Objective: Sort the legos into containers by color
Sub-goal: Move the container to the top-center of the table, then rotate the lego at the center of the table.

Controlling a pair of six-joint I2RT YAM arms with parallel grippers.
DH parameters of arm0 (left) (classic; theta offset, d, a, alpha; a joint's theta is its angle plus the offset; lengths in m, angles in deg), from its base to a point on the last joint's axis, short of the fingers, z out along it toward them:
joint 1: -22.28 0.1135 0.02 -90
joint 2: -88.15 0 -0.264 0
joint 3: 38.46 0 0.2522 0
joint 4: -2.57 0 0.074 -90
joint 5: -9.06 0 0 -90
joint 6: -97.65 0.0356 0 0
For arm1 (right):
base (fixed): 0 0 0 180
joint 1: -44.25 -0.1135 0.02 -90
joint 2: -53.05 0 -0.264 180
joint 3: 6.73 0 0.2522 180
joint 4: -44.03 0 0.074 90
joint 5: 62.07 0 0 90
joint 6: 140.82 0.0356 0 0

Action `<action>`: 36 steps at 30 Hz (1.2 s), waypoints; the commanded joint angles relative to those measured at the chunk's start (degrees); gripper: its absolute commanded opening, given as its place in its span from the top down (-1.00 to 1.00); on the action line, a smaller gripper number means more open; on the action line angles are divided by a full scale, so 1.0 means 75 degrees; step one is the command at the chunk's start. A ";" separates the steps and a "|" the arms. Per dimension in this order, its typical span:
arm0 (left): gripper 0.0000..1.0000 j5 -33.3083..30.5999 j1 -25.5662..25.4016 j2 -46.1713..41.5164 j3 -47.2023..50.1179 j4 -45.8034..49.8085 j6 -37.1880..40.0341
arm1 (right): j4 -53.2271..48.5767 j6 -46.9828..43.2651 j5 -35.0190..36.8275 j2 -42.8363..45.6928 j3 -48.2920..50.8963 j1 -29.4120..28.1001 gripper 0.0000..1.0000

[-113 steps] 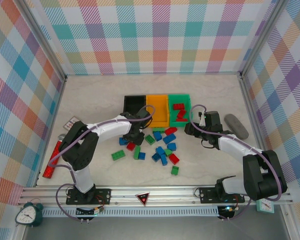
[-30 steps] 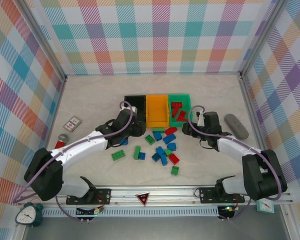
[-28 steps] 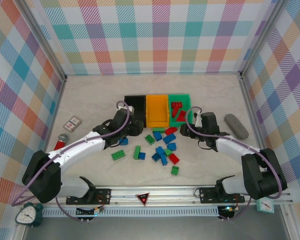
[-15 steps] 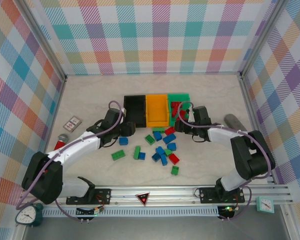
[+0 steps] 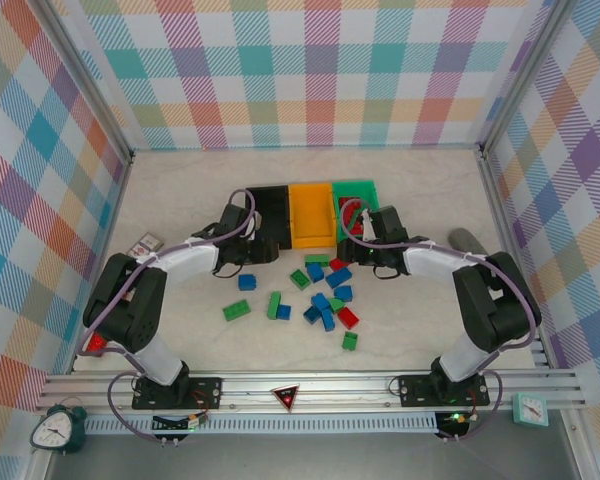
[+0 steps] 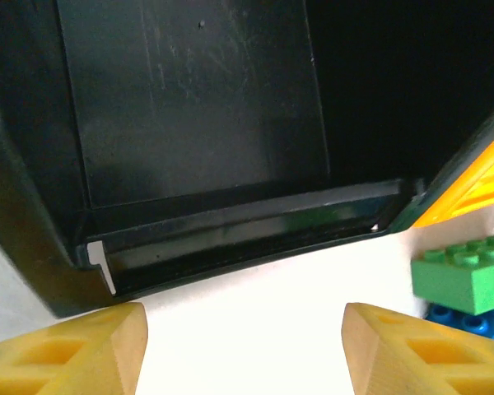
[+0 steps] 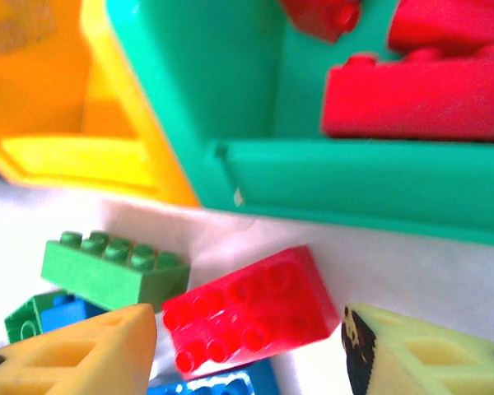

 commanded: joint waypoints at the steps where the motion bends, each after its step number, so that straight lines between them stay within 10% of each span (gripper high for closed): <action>1: -0.27 0.0274 0.0096 0.0044 -0.0383 -0.0071 0.0236 | -0.0682 -0.0144 0.0338 0.0342 -0.0172 -0.0165 -0.25; 36: -0.35 0.0313 0.0108 -0.2435 0.2006 -0.1360 0.0191 | -0.2194 0.1818 0.2325 -0.0825 -0.1436 -0.1208 -0.30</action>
